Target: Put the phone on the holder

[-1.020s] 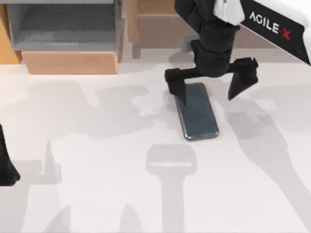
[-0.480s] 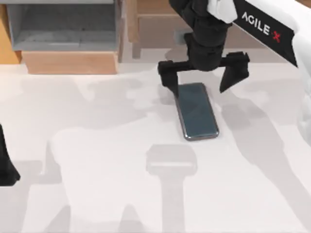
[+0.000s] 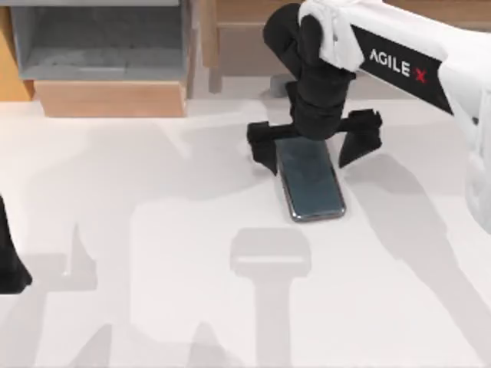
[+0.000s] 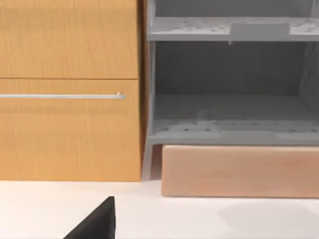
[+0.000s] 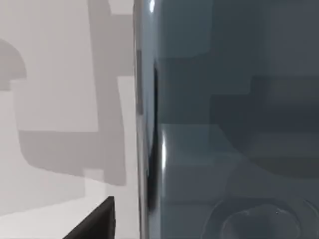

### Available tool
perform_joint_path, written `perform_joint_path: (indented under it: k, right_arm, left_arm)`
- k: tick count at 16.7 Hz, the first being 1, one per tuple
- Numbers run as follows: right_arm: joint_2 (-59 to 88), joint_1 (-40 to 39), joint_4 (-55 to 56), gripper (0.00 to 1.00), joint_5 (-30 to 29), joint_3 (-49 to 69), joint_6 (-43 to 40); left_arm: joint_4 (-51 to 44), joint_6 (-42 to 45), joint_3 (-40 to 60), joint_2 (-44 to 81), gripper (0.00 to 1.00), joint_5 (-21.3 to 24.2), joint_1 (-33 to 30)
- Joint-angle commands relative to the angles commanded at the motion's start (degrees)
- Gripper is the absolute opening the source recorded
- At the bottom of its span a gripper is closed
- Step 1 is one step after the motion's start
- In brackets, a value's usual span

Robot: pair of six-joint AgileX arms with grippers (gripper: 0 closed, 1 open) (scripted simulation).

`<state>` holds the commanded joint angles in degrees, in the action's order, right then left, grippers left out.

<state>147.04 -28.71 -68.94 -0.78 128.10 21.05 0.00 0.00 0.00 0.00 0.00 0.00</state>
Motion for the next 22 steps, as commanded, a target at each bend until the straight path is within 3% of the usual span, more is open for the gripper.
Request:
perform_joint_path:
  k: [7,20,22]
  right_arm:
    - [0.77,-0.09,4.48,1.0,-0.01,-4.21,0.09]
    - [0.77,-0.09,4.48,0.02,-0.01,-4.21,0.09]
    - [0.77,-0.09,4.48,0.0,-0.01,-4.21,0.09]
  left_arm:
    - [0.0,0.0,0.0,0.0,1.0,0.0,0.0]
    - [0.0,0.0,0.0,0.0,1.0,0.0,0.0]
    - [0.0,0.0,0.0,0.0,1.0,0.0,0.0]
